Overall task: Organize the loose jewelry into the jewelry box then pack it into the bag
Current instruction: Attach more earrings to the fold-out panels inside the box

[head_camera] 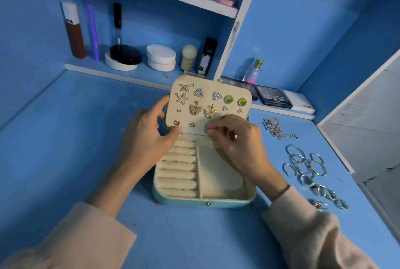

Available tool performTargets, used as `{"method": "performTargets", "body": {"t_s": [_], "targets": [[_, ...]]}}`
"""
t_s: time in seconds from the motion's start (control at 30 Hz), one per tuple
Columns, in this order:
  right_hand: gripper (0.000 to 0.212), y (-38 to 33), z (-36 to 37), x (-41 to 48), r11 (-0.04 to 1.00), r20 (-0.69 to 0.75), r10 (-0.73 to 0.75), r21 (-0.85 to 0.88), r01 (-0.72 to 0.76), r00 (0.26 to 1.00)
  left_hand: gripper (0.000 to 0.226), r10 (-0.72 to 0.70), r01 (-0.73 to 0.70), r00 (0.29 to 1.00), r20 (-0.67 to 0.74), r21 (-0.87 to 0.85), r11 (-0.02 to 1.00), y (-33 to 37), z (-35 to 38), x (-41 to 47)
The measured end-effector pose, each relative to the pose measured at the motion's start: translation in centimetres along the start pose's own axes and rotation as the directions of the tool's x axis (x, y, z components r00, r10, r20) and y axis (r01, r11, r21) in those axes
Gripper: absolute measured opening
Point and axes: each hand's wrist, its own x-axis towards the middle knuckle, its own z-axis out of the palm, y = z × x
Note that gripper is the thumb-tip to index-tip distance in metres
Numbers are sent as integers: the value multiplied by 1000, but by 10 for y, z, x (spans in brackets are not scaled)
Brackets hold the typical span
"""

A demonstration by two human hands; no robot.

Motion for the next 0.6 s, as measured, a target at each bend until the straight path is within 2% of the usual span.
{"method": "performTargets", "body": {"t_s": [0.23,0.6], "targets": [[9,3,1,-1,998,-28,50,-31,-51,998,62,0,0,1000,9,13,1000,-1,0,1],[5,0,3,3,993,10,24,-112,-23,1000,62,6,-6,1000,14,16,1000,-2,0,1]]}}
